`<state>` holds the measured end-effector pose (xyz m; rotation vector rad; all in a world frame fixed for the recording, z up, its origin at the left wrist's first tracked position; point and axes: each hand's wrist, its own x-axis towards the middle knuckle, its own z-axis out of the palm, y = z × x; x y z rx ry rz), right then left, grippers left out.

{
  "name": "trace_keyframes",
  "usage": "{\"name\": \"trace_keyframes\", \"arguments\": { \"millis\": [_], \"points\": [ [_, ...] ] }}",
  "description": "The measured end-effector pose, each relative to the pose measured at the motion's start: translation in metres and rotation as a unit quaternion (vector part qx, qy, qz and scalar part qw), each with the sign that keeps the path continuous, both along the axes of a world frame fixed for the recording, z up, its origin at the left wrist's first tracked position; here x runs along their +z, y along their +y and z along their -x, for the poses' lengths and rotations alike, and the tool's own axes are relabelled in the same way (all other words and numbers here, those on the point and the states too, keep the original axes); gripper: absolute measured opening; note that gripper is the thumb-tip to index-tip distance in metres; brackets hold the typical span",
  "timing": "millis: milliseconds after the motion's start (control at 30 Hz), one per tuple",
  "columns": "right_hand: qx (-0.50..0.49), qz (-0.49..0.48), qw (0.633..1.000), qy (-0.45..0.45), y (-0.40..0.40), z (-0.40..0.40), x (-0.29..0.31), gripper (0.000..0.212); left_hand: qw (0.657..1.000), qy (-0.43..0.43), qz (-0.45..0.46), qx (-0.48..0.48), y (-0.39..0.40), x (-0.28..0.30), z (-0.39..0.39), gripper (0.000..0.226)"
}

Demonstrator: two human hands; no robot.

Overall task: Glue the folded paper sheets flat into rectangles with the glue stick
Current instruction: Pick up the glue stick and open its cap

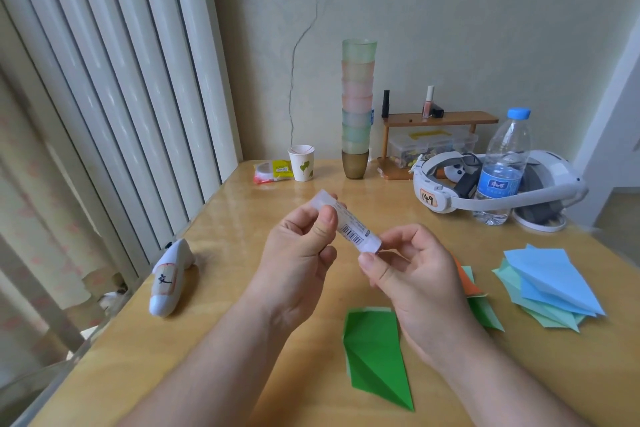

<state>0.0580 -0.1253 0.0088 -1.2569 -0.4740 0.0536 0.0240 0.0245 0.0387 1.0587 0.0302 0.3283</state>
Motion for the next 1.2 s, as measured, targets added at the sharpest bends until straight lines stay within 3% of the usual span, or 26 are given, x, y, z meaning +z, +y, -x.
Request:
{"name": "trace_keyframes", "arguments": {
  "millis": [200, 367, 433, 533, 633, 733, 900, 1000, 1200],
  "points": [
    [0.025, -0.045, 0.998, 0.044, -0.001, 0.002, 0.000, 0.037, 1.000, 0.000, -0.018, -0.012, -0.004, -0.004, -0.002, 0.013],
    [0.102, -0.069, 0.985, 0.124, -0.003, 0.007, 0.007, 0.008, 0.999, -0.003, -0.019, -0.038, -0.007, -0.003, 0.001, 0.011],
    [0.126, -0.055, 0.978, 0.154, -0.003, 0.007, 0.007, 0.021, 0.999, 0.000, -0.025, -0.045, -0.007, -0.004, 0.001, 0.011],
    [0.099, -0.029, 0.988, 0.114, 0.000, 0.006, 0.005, 0.031, 0.999, 0.006, -0.017, -0.030, -0.005, -0.005, 0.000, 0.011],
    [0.048, 0.022, 0.999, 0.004, 0.001, 0.006, 0.002, 0.015, 1.000, 0.005, -0.012, -0.008, -0.002, -0.005, -0.003, 0.017],
    [0.039, 0.034, 0.998, -0.030, 0.001, 0.008, 0.000, 0.023, 1.000, 0.000, -0.009, -0.017, -0.002, -0.005, -0.001, 0.015],
    [0.116, -0.041, 0.986, 0.115, -0.004, 0.006, 0.008, 0.022, 0.999, 0.004, -0.018, -0.038, -0.007, -0.005, 0.001, 0.022],
    [0.151, -0.042, 0.970, 0.185, -0.004, 0.005, 0.009, 0.034, 0.999, 0.008, -0.030, -0.034, -0.007, -0.006, 0.001, 0.031],
    [0.036, 0.032, 0.997, 0.060, 0.006, 0.006, 0.000, 0.023, 1.000, 0.013, -0.014, 0.005, -0.003, -0.009, -0.002, 0.023]
  ]
}}
